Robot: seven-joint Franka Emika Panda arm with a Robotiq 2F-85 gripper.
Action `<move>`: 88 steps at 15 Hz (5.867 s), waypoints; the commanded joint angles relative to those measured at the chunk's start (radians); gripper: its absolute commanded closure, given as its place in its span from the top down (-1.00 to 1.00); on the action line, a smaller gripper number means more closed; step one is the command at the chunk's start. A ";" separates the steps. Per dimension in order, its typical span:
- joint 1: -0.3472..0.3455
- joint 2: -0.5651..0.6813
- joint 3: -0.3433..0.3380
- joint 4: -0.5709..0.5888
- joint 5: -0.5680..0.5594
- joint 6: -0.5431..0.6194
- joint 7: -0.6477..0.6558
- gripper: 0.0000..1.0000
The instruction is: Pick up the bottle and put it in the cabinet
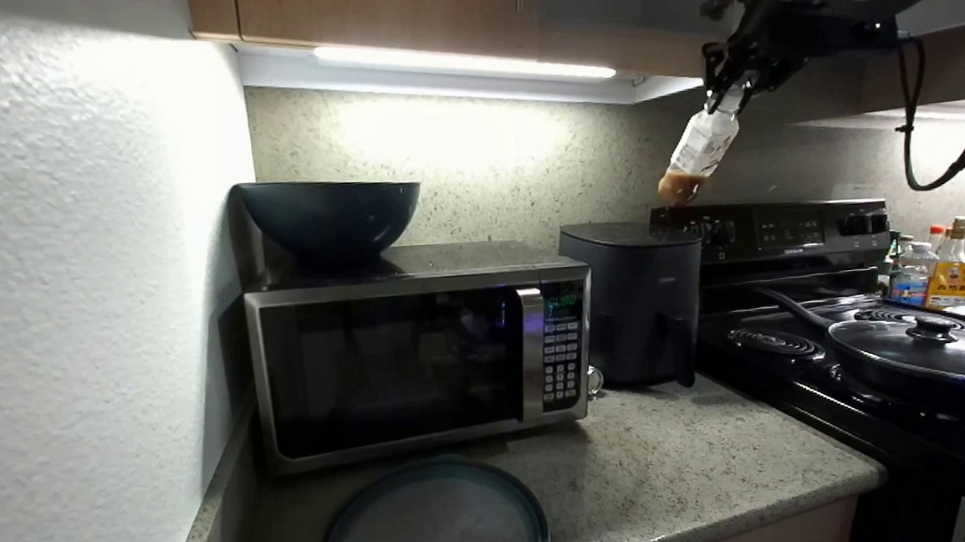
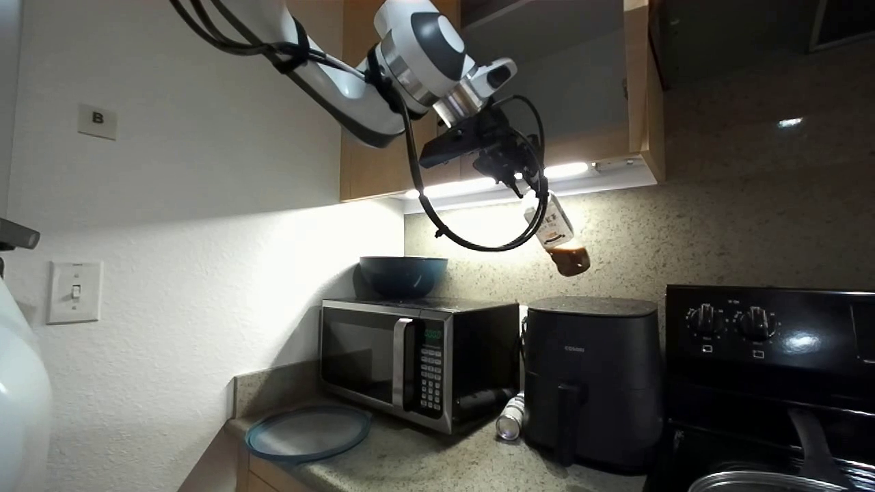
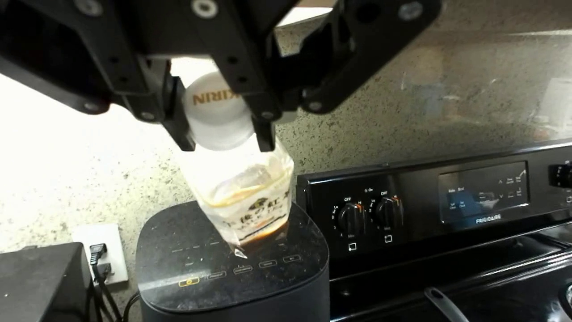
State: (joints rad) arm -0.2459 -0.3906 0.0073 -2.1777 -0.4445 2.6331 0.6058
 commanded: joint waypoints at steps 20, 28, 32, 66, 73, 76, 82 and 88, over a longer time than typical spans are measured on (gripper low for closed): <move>-0.208 -0.231 0.160 0.133 -0.063 0.032 0.038 -0.75; -0.249 -0.142 0.121 0.102 -0.046 0.500 0.008 -0.75; -0.189 -0.009 0.072 0.102 -0.021 0.688 -0.005 -0.75; 0.183 0.460 -0.155 0.510 0.533 0.711 -0.372 0.25; 0.219 0.444 -0.196 0.502 0.491 0.580 -0.324 0.99; 0.247 0.364 -0.249 0.414 0.337 0.403 -0.250 1.00; 0.133 0.217 -0.228 0.329 -0.191 0.309 -0.026 1.00; 0.037 0.032 -0.083 0.176 -0.574 0.172 0.316 1.00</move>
State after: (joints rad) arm -0.1795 -0.2457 -0.1430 -1.8897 -0.9133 2.8796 0.8097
